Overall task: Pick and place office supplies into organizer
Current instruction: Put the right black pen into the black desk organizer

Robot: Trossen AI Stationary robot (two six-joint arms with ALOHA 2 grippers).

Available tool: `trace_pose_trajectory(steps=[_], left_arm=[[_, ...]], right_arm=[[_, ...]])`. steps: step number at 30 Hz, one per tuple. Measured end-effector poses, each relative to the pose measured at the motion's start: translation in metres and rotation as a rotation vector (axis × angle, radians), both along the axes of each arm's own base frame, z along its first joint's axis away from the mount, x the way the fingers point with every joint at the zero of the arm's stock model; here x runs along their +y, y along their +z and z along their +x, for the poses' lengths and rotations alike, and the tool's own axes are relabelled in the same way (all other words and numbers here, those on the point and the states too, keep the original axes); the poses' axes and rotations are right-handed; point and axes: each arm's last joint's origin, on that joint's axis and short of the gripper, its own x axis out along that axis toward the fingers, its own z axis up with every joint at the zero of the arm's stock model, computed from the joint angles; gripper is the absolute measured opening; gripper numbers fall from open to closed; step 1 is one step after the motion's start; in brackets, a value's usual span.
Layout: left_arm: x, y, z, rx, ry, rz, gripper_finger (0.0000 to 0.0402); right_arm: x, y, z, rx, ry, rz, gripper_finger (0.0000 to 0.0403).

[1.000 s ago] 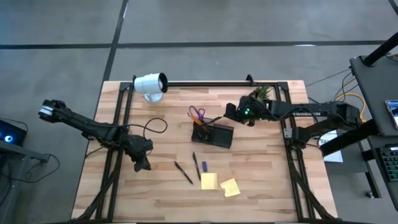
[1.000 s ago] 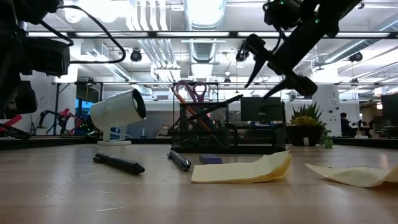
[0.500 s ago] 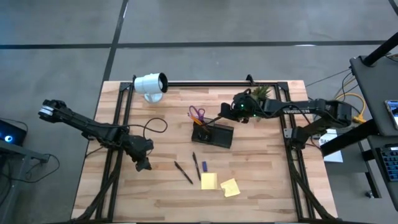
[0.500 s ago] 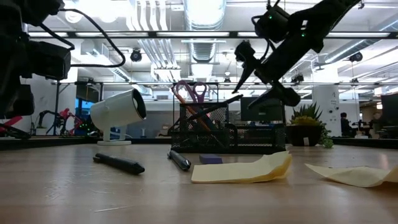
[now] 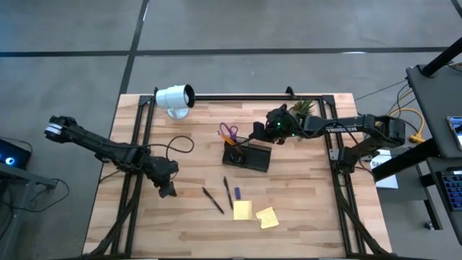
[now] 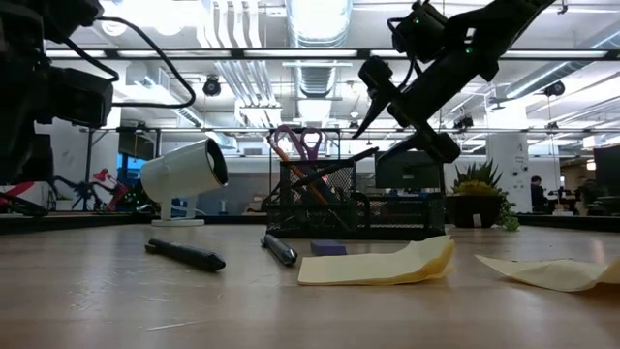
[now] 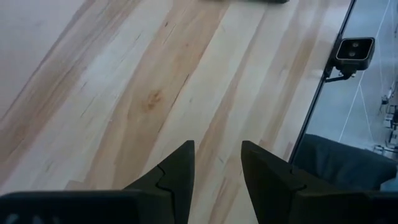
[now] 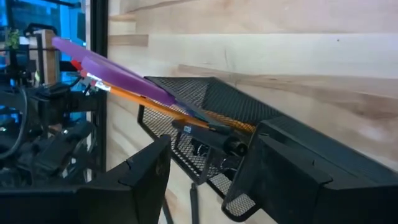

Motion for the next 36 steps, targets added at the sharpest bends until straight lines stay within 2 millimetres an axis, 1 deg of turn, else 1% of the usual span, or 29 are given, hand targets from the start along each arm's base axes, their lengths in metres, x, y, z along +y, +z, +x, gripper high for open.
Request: trace_pose_trajectory(steps=[6,10,15,19,29,36], left_arm=[[0.0016,0.0,0.0006,0.0,0.012,-0.001,0.0116],[0.0021,0.0001,0.0007,0.0,0.016,-0.001,0.0116],[0.0021,0.0001,0.0007,0.011,0.032,-0.012,0.0116],[0.0022,0.0001,0.0008,0.011,0.034,-0.012,0.0116],[0.0024,0.0001,0.0008,0.011,0.035,-0.013,0.0116],[0.0028,0.0001,0.0009,0.011,0.038,-0.013,0.0116]], right_arm=[[-0.0005,-0.0019,-0.0017,0.031,-0.003,-0.018,0.0214],[-0.0007,-0.0039,-0.0017,0.045,0.002,-0.028,0.0192],[-0.0022,-0.0041,-0.002,0.056,-0.034,-0.063,0.0161],[-0.0038,-0.0041,-0.0025,0.056,-0.043,-0.067,0.0147],[-0.0045,-0.0031,-0.0017,0.045,-0.055,-0.08,0.0141],[-0.0007,-0.0031,-0.0005,0.041,-0.055,-0.062,0.0143]])
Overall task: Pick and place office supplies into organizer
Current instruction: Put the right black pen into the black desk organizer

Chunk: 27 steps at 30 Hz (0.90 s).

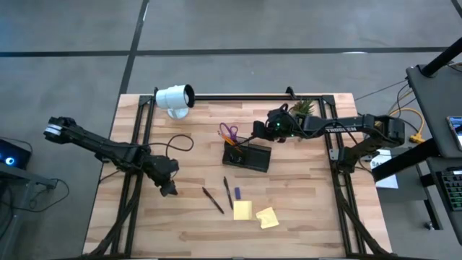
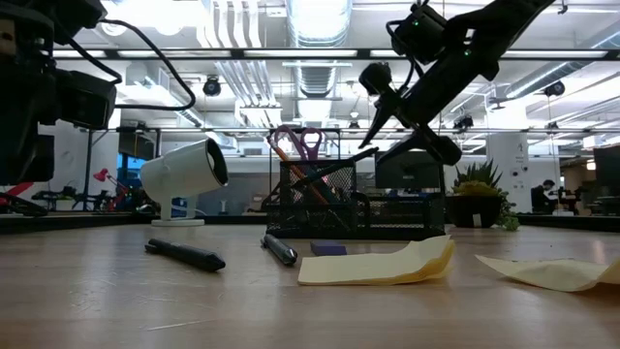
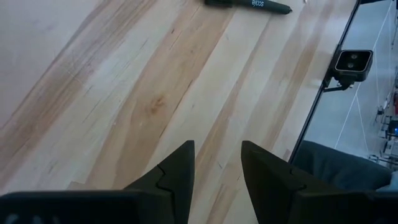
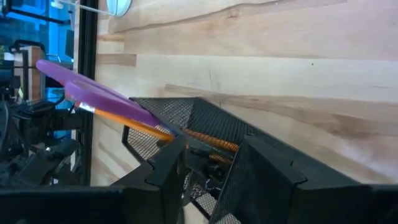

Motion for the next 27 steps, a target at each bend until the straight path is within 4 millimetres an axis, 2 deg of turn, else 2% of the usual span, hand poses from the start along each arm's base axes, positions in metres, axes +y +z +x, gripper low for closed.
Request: trace_pose_trajectory(steps=[6,27], left_arm=[[0.0,0.0,0.0,0.0,0.0,0.0,0.0116],[0.0001,0.0,0.0,0.0,0.0,0.001,0.0116]], right_arm=[[0.0035,0.0003,0.0012,-0.001,0.001,0.003,0.014],[0.0047,0.0003,0.0016,-0.002,0.013,0.003,0.0091]])
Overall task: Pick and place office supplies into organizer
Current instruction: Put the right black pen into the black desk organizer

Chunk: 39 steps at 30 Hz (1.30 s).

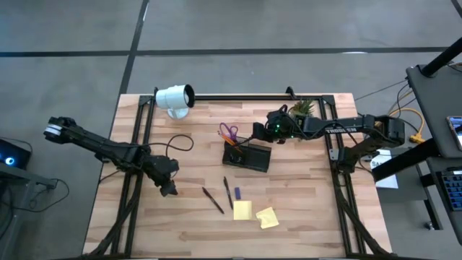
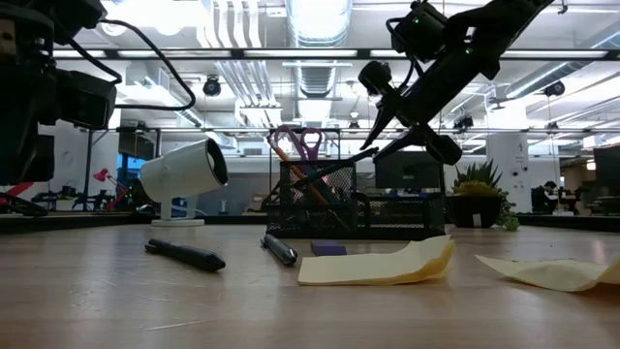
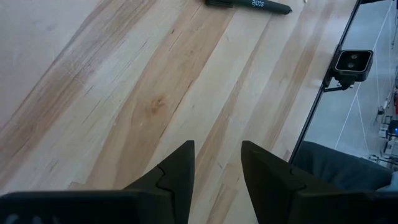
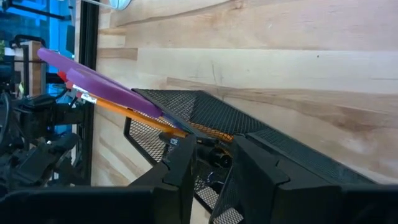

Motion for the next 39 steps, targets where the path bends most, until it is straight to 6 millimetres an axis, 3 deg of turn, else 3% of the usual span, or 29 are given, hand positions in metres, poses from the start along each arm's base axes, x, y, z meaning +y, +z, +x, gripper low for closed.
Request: trace_pose_trajectory(steps=[8,18,22,28,31,34,39], left_arm=[[0.0,0.0,0.0,-0.001,0.002,0.004,0.0116],[0.0,0.0,0.0,-0.005,-0.004,0.009,0.0116],[0.0,0.0,0.0,-0.013,-0.016,0.018,0.0116],[0.0,0.0,0.0,-0.015,-0.017,0.018,0.0116],[0.0,0.001,-0.001,-0.022,-0.019,0.018,0.0116],[0.001,0.002,-0.001,-0.029,-0.021,0.018,0.0116],[0.001,0.003,-0.002,-0.05,-0.035,0.025,0.0116]], right_arm=[[0.001,0.001,0.001,-0.004,0.011,-0.006,0.0051],[0.009,0.039,0.015,0.092,0.099,-0.173,0.0026],[0.013,0.04,0.03,0.165,0.143,-0.188,0.0028],[0.015,0.022,0.071,0.235,0.19,-0.185,0.0028],[0.015,0.026,0.089,0.225,0.207,-0.197,0.0029],[0.016,0.031,0.095,0.29,0.21,-0.197,0.0029],[0.021,0.041,0.088,0.427,0.207,-0.195,0.0053]])
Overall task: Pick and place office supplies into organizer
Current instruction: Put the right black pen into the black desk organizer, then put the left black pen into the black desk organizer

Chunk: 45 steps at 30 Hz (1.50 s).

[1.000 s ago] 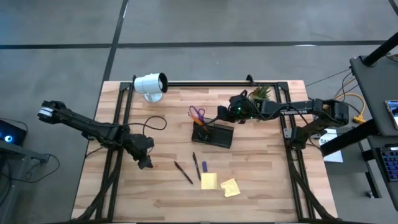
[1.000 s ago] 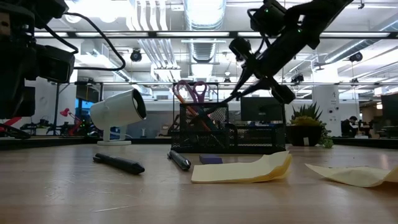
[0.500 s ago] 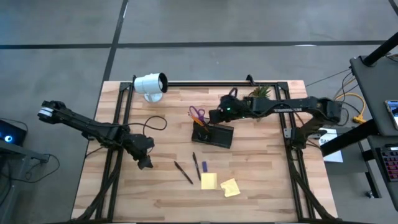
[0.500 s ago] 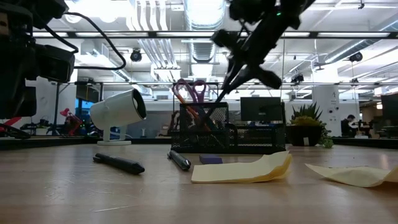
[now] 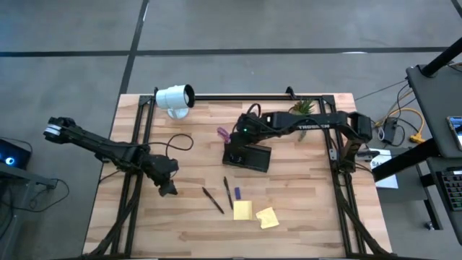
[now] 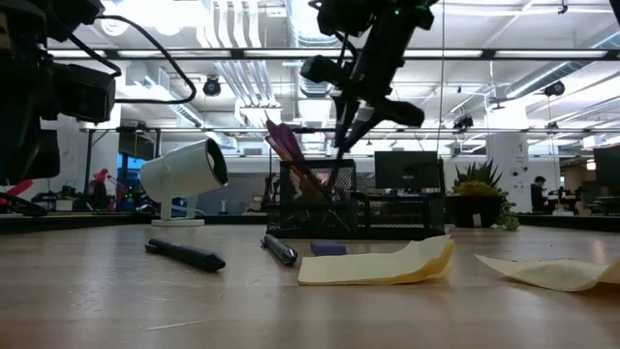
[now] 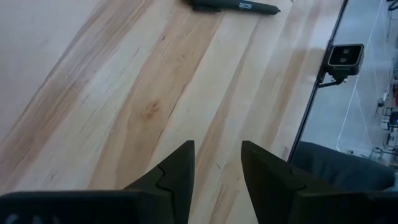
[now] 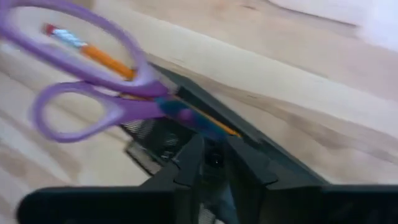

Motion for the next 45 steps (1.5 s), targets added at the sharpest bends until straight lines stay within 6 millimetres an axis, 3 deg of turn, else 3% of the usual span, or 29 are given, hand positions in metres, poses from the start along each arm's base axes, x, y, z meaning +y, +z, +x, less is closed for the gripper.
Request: trace_pose_trajectory(steps=[12,18,30,36,41,45], left_arm=[[-0.002,0.009,0.006,-0.154,-0.048,0.015,0.0116],[-0.001,0.01,0.006,-0.16,-0.051,0.017,0.0116],[-0.003,0.016,0.013,-0.252,-0.055,-0.006,0.0116],[-0.004,0.017,0.016,-0.267,-0.053,-0.012,0.0116],[-0.006,0.016,0.02,-0.277,-0.053,-0.014,0.0116],[-0.007,0.014,0.024,-0.282,-0.054,-0.016,0.0116]], right_arm=[[0.037,0.013,-0.014,0.144,0.008,-0.037,0.0189],[0.054,0.019,-0.016,0.135,0.063,-0.089,0.0227],[0.101,0.025,-0.02,0.101,0.211,-0.1,0.0235],[0.152,0.025,-0.02,0.008,0.326,-0.082,0.0237],[0.198,0.01,-0.01,-0.111,0.386,-0.038,0.0237],[0.215,-0.006,-0.004,-0.124,0.361,0.012,0.0233]])
